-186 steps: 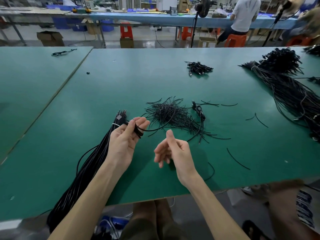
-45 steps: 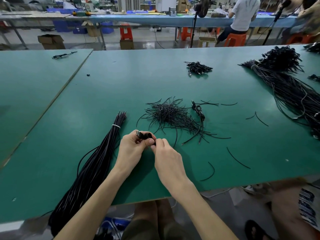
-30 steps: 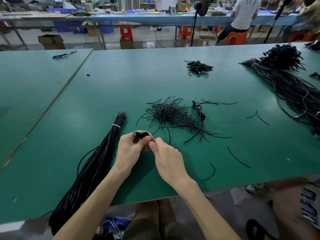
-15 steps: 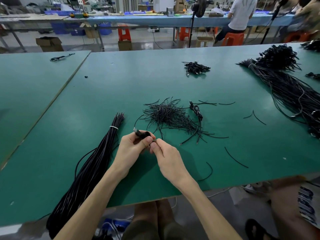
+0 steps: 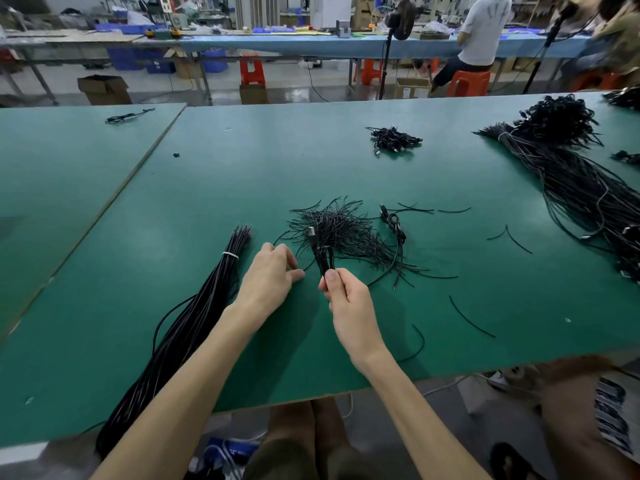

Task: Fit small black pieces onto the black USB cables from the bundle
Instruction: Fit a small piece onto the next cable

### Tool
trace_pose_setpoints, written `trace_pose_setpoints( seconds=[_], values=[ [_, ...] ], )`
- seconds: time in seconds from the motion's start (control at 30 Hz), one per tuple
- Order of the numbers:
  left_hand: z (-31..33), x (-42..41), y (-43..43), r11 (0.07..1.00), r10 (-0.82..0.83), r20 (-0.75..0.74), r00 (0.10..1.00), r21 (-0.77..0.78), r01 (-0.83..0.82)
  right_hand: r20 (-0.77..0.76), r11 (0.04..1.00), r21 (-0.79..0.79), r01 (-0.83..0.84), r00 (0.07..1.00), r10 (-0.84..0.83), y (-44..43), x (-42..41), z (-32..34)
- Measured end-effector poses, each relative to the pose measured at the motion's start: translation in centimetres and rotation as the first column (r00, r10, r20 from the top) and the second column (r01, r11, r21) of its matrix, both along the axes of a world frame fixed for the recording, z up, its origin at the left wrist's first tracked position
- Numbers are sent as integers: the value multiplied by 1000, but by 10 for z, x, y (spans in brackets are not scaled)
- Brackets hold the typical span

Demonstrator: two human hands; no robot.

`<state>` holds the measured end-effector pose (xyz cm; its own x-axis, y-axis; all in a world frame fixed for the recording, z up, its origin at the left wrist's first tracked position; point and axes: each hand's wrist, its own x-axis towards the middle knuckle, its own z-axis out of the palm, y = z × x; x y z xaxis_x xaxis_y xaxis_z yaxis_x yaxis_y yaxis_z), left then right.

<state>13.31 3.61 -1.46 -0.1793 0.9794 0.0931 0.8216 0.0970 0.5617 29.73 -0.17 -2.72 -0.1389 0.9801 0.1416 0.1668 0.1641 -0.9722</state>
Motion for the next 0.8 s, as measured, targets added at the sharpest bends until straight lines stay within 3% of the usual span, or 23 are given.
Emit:
trace_pose_setpoints(
  seconds=[0.2, 0.3, 0.37, 0.43, 0.5, 0.57, 0.67, 0.8],
  values=[
    [3, 9, -4, 999, -51, -268, 962, -29, 45, 25, 1000, -5, -7, 1000, 7, 0, 0, 0],
    [-1, 5, -17, 1000, -10, -248, 969, 21, 16, 15, 1000, -1, -1, 1000, 1, 0, 0, 0],
    [-1, -4, -25, 998, 62, -128, 990, 19, -60, 11, 1000, -1, 5, 1000, -5, 0, -1, 0],
    [3, -13, -31, 993, 119, 94, 988, -24, -117, 12, 1000, -2, 8, 1000, -8, 0, -1, -1],
    [9, -19, -40, 998, 65, 394, 917, -31, -58, 22, 1000, 0, 5, 1000, -5, 1, -1, -2],
    [18, -19, -53, 998, -66, 596, 800, 31, 60, 41, 1000, 0, 1, 999, -1, 1, -2, -3],
    [26, -13, -67, 972, -230, 697, 679, 132, 194, 69, 1000, 2, 5, 998, -5, 1, -3, -3],
    [30, -1, -72, 954, -297, 757, 581, 219, 202, 38, 999, -17, 27, 999, -27, 2, -3, -3]
  ],
)
